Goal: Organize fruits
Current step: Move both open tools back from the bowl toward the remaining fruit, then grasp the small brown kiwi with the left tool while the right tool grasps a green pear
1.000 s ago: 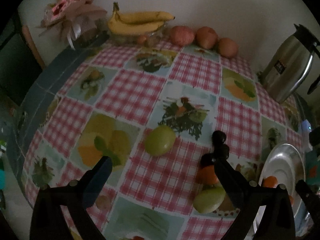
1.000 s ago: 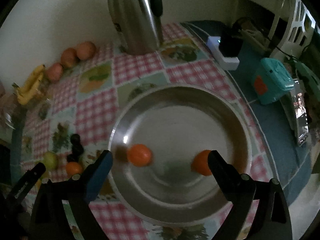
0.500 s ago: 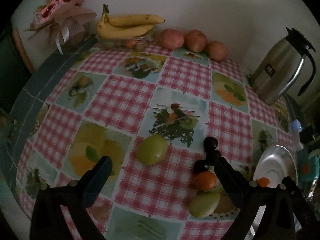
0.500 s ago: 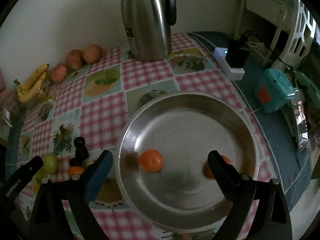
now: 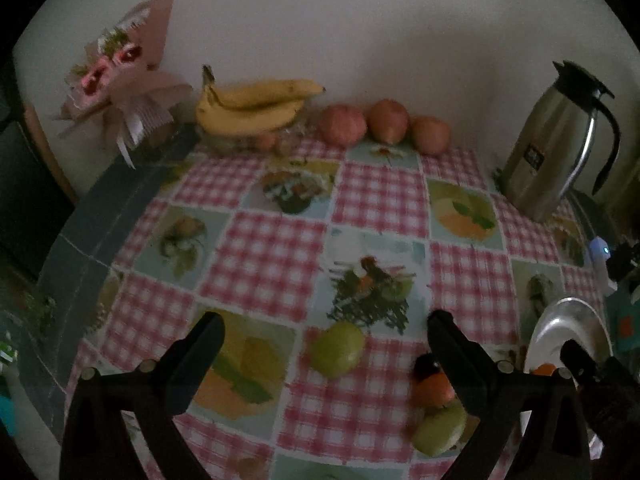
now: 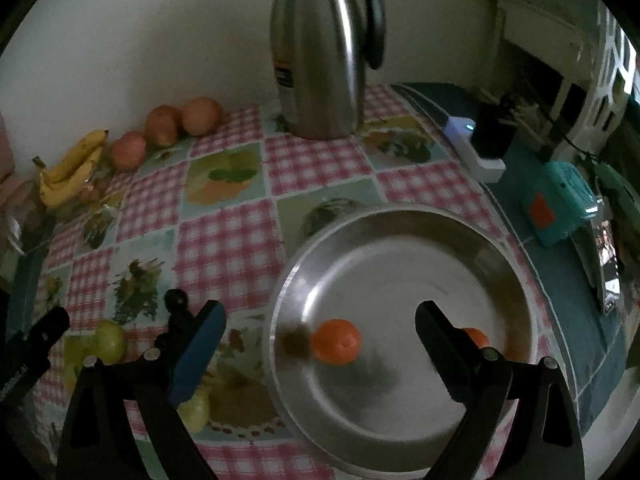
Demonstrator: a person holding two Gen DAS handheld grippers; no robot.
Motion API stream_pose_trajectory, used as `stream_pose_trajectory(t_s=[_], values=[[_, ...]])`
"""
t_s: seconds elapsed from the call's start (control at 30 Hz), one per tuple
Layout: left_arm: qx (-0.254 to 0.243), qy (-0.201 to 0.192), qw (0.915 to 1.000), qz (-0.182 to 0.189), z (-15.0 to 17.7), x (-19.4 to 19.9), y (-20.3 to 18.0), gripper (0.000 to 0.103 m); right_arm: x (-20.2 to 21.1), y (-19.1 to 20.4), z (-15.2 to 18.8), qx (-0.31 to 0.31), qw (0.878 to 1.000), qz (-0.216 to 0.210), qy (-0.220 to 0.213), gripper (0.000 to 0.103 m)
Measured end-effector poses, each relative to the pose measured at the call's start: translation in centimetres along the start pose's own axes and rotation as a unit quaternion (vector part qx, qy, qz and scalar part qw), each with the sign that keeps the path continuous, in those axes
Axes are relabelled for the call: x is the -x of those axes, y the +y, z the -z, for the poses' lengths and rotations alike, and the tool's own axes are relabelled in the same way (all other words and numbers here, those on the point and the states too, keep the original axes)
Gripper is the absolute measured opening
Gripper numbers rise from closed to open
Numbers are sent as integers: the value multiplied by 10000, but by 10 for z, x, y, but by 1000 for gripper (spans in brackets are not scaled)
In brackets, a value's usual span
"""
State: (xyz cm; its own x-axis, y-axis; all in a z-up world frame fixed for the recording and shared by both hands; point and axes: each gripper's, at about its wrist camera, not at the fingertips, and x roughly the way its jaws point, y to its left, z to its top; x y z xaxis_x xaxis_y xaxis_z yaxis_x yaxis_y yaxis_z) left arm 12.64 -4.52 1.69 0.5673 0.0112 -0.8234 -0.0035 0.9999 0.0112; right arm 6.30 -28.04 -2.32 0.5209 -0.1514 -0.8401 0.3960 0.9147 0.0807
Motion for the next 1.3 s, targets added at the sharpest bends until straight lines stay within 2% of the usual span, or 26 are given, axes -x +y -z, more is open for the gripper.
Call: stream_pose_trajectory(t_s=[0.1,0.3,0.6,0.77,0.9,1.07,1.3], values=[[70,-122,9999,-82,-4,6,12,103,0,13,1,137,9997,-214,-1,96],[331,-95,9994,-19,-8,13,45,103,4,44,6,418,9973,-605,52,96],[693,252,9968,307,0,4,78,103,4,87,19,815,9918,-937,306,96],[734,641,9946,347,17,-14,83,103,-4,101,31,948,9892,-920,642,96],[929,999,9897,441,33,-29,92,102,-16,108,44,948,9849,-1007,1041,96],[927,1160,9872,582,44,-32,90,102,-21,116,54,1070,9826,-896,1227,96],[621,1346,9879,449,61,-34,83,101,-28,116,62,1102,9801,-858,1412,96]])
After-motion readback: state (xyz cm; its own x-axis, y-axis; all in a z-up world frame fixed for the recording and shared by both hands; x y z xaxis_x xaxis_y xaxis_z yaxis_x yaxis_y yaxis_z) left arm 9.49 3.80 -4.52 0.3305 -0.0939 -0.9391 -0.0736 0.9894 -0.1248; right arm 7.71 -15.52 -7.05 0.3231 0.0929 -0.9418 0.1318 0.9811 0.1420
